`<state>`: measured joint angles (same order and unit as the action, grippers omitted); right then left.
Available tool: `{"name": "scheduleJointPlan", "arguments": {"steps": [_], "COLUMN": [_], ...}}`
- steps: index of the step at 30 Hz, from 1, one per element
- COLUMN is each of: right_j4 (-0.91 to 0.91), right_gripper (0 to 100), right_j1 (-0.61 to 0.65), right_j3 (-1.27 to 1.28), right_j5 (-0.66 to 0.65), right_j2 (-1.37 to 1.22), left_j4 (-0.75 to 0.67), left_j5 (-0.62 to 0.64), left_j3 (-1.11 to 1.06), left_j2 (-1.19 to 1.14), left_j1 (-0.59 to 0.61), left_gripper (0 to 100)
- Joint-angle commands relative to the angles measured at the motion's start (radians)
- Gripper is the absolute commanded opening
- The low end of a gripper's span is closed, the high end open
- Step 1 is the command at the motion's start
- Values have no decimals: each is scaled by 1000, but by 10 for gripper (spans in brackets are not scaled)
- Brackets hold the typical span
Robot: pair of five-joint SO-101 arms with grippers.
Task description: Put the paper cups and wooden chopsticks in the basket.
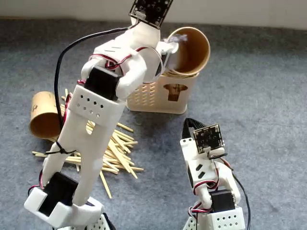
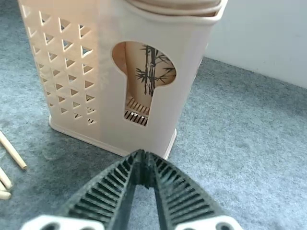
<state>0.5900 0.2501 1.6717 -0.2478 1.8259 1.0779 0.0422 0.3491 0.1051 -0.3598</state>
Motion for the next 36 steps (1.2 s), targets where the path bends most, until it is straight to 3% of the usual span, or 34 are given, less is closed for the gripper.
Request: {"name": "scheduleJointPlan", "arguments": {"steps": [1, 9, 14, 18, 28, 36], "right_j4": [-1, -1, -1, -1, -1, -48], "right_gripper": [6, 6, 6, 6, 6, 6], "right_j1": [4, 21, 21, 21, 27, 42], "right_j3": [61, 62, 62, 62, 65, 97], "right_j5": [-14, -14, -14, -14, -58, -63], "right_j2": [12, 12, 12, 12, 12, 12], "left_j4": [-31, -78, -37, 68, 407, 571], "left_j5": [66, 84, 86, 78, 75, -224], "left_j3": [31, 25, 44, 44, 48, 30], "left_j2": [7, 1, 41, 110, 263, 346], "left_j1": [50, 67, 58, 74, 354, 507], "left_gripper": [162, 162, 162, 162, 162, 158]}}
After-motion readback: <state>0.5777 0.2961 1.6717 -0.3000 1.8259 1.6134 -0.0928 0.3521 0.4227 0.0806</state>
